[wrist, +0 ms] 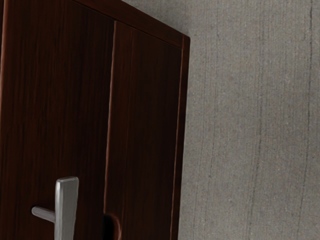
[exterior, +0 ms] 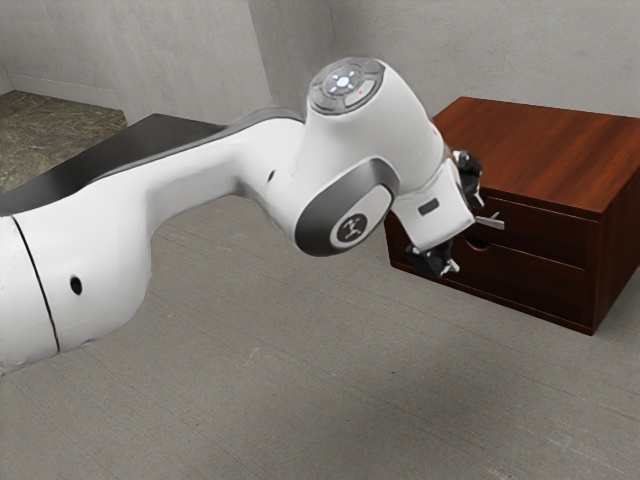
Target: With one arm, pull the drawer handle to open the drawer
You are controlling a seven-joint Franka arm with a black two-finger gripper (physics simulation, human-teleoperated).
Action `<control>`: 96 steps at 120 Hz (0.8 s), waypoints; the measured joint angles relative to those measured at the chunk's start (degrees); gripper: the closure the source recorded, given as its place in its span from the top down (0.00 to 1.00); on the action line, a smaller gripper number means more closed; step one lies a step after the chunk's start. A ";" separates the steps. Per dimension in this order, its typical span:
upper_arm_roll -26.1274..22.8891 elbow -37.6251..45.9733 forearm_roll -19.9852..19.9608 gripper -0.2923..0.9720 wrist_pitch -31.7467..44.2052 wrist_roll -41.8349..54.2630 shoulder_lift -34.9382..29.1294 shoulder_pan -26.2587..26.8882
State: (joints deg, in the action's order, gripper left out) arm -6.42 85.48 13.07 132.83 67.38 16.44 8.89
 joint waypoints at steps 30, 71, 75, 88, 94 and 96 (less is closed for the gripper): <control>0.26 -0.39 -0.11 0.77 1.67 0.07 0.84 -0.27; 1.35 0.42 -0.06 0.77 3.33 0.14 1.19 -0.47; 1.42 0.46 -0.04 0.77 3.39 0.14 1.20 -0.47; 1.46 0.49 -0.01 0.77 4.20 0.15 1.92 -0.47; 1.48 0.50 0.00 0.77 4.69 0.16 2.31 -0.46; 1.48 0.50 0.00 0.77 4.86 0.16 2.40 -0.46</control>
State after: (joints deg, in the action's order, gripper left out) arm -4.94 85.98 13.07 137.69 67.54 18.84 8.43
